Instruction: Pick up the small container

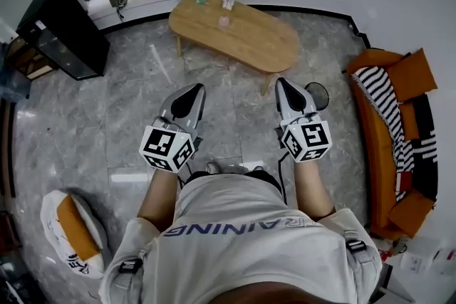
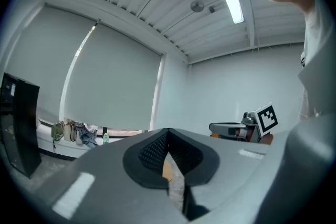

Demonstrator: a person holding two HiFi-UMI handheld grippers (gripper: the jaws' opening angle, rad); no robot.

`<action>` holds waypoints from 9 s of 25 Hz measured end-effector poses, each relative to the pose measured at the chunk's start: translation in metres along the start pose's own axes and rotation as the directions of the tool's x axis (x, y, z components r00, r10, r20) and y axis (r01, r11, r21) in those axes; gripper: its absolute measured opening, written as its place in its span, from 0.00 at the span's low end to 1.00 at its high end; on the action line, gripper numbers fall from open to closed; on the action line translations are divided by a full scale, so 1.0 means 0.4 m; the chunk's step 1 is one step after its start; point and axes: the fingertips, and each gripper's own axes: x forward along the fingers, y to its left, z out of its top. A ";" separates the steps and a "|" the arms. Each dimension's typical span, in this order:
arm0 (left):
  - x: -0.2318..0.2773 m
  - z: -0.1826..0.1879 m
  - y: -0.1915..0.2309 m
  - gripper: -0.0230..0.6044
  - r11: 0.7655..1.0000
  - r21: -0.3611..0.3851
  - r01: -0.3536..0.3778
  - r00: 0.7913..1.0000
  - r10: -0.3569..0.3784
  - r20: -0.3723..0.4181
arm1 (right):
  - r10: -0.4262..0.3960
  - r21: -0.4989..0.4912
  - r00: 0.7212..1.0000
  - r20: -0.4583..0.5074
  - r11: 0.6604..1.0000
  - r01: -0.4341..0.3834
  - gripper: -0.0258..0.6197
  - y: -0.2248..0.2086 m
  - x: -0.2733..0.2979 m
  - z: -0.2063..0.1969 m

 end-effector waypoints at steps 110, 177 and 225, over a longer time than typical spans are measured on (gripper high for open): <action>1.391 -0.127 1.065 0.04 0.992 -0.109 -0.057 0.954 0.022 -0.299 | 0.046 0.149 0.958 -0.282 0.989 -0.003 0.26 -0.722 1.548 -0.233; 1.503 -0.886 1.271 0.04 0.948 -0.243 -0.204 0.863 0.056 -0.503 | 0.169 0.071 0.716 -0.677 0.984 -0.165 0.74 -0.595 1.980 -1.545; 1.500 -0.042 1.048 0.04 0.995 -0.099 0.027 0.981 -0.045 -0.189 | 0.114 0.078 0.932 -0.343 0.993 -0.093 0.71 -0.655 1.673 -0.218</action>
